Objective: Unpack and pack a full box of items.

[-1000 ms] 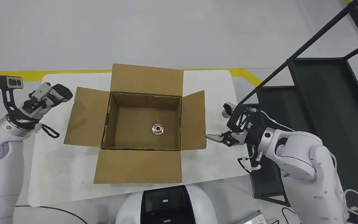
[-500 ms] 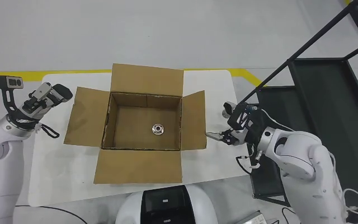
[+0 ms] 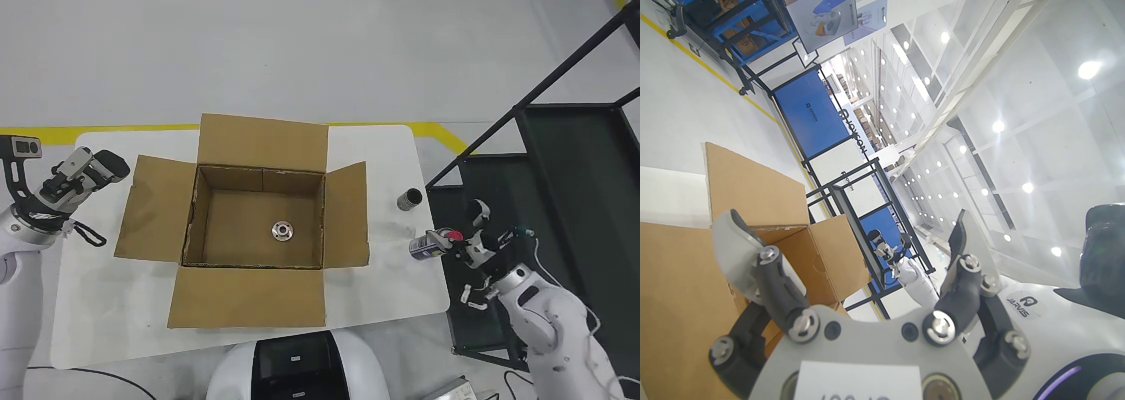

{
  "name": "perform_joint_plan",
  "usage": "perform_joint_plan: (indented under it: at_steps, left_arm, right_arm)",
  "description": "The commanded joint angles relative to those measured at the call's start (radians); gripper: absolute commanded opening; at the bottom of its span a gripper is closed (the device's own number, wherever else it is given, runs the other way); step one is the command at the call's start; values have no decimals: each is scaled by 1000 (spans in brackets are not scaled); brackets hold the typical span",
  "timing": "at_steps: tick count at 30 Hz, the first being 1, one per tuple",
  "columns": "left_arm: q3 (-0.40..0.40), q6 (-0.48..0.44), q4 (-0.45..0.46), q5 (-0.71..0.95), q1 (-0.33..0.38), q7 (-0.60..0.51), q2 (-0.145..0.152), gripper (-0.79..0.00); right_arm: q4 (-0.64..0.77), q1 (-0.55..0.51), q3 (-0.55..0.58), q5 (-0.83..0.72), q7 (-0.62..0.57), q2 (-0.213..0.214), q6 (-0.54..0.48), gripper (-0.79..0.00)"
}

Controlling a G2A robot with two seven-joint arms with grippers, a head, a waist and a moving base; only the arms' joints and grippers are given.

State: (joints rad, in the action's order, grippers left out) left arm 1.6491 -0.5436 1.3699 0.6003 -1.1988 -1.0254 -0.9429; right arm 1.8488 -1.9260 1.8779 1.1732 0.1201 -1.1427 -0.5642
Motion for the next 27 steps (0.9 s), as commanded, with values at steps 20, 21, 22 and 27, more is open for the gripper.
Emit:
perform_joint_plan:
  at_steps: [20,21,22,27]
  left_arm:
    - [0,0,0,0,0,0,0,0]
    - [0,0,0,0,0,0,0,0]
    - [0,0,0,0,0,0,0,0]
    - [0,0,0,0,0,0,0,0]
  right_arm:
    - [-38,40,-40,-5,69,-4,16,0]
    - [-38,40,-40,-5,69,-4,16,0]
    - [-44,40,-41,-13,69,-5,17,0]
    - [-150,60,-29,-73,126,-9,58,0]
